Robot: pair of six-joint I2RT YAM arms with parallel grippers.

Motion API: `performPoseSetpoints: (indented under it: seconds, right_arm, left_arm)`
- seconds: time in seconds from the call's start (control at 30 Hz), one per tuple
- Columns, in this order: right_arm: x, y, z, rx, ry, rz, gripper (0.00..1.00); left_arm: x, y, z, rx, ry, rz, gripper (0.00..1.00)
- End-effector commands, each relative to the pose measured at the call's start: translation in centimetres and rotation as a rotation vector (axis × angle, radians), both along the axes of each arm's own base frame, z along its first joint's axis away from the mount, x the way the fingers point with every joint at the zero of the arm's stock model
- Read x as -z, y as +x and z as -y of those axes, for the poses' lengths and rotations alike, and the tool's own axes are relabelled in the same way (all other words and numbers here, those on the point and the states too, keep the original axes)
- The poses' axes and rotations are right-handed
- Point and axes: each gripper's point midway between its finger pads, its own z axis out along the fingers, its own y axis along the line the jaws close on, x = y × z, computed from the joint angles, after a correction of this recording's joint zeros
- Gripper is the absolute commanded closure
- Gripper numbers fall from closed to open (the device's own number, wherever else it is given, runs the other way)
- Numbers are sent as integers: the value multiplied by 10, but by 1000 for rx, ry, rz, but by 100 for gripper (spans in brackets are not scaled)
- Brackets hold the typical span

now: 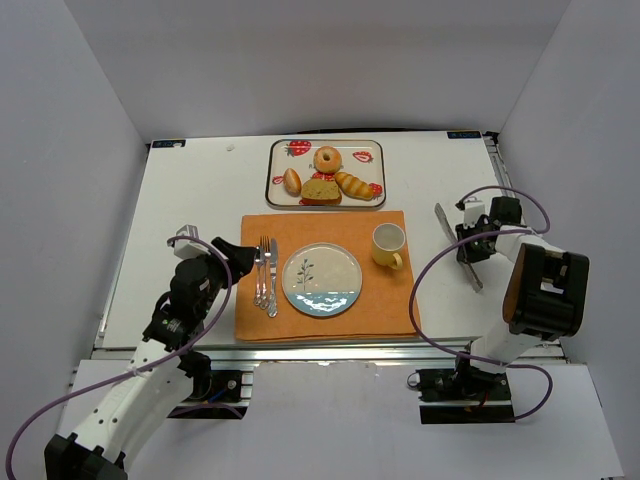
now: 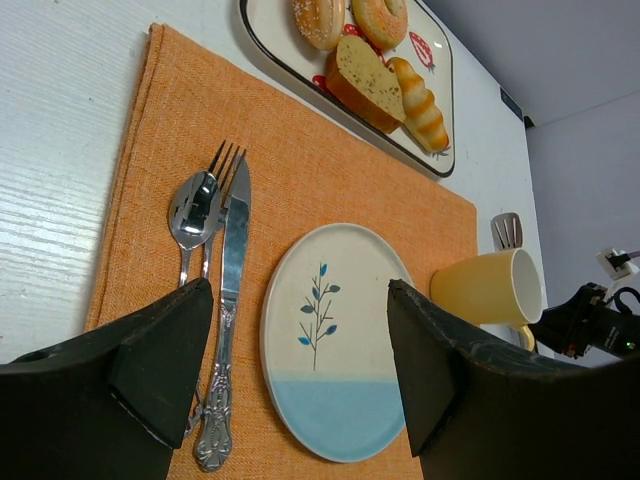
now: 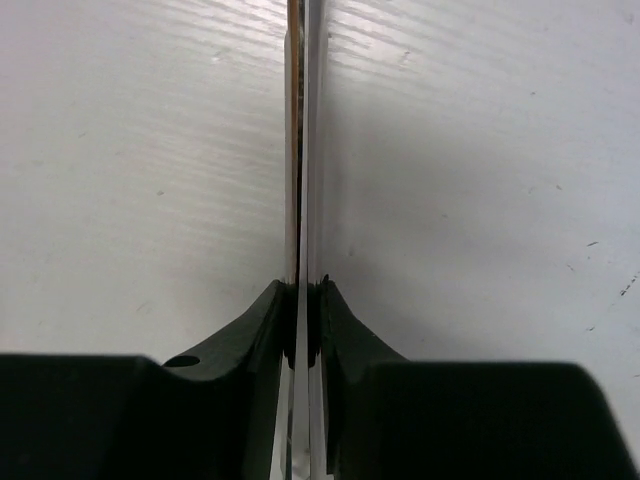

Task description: Place the bread

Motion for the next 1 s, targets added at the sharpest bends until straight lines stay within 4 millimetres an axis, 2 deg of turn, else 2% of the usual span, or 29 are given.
performPoseSetpoints:
  seconds: [0.0,0.07,0.1,0.17,0.2,0.23,0.27,0.33,0.37,0.4,0.43,0.5,0.6,0.77,0.83,0.87,0.97]
  right_arm:
    - [-58,23,-13,-122,19,136,82]
    - [-85,28,-31,-214,38,192,75]
    - [-104,38,-39,-253,50,239,73]
    - [-123,41,-59,-319,55,270,68]
    - [-140,49,-66,-344,54,308,66]
    - [-147,50,-74,-364,55,322,64]
    - [-154,52,-90,-402,63,335,64]
    - [-170,59,-103,-428,62,373,61]
    - [-174,57,-128,-488,76,379,61]
    - [-179,57,-137,-506,81,387,60]
    - [-191,59,-166,-571,90,414,60]
    - [-200,62,-184,-609,91,437,60]
    - [-199,64,-211,-692,63,458,60]
    - [-180,61,-257,-873,-49,478,62]
    - [-176,69,-266,-900,-107,488,62]
    - [-168,73,-273,-920,-128,476,62]
    - [-159,86,-279,-924,-176,469,62]
  left_arm:
    - [-14,0,-1,-3,-9,31,20]
    - [-17,1,-1,-5,-15,42,20]
    - [-18,1,-2,-7,-18,45,20]
    - [-20,2,-1,-8,-28,52,20]
    - [-20,2,0,-7,-30,52,20]
    - [-21,2,0,-6,-33,54,20]
    - [-23,2,0,-6,-38,58,20]
    - [-25,2,0,-7,-40,60,20]
    - [-26,1,0,-8,-39,59,20]
    - [-27,1,-1,-10,-40,62,20]
    - [-30,0,-2,-13,-43,67,20]
    - [-32,0,-2,-17,-47,71,20]
    - [-33,-1,-3,-20,-56,74,20]
    - [-32,1,-1,-19,-58,71,20]
    - [-32,1,-2,-22,-55,69,20]
    - [-32,1,-3,-26,-54,69,20]
    - [-31,-1,-5,-33,-57,69,20]
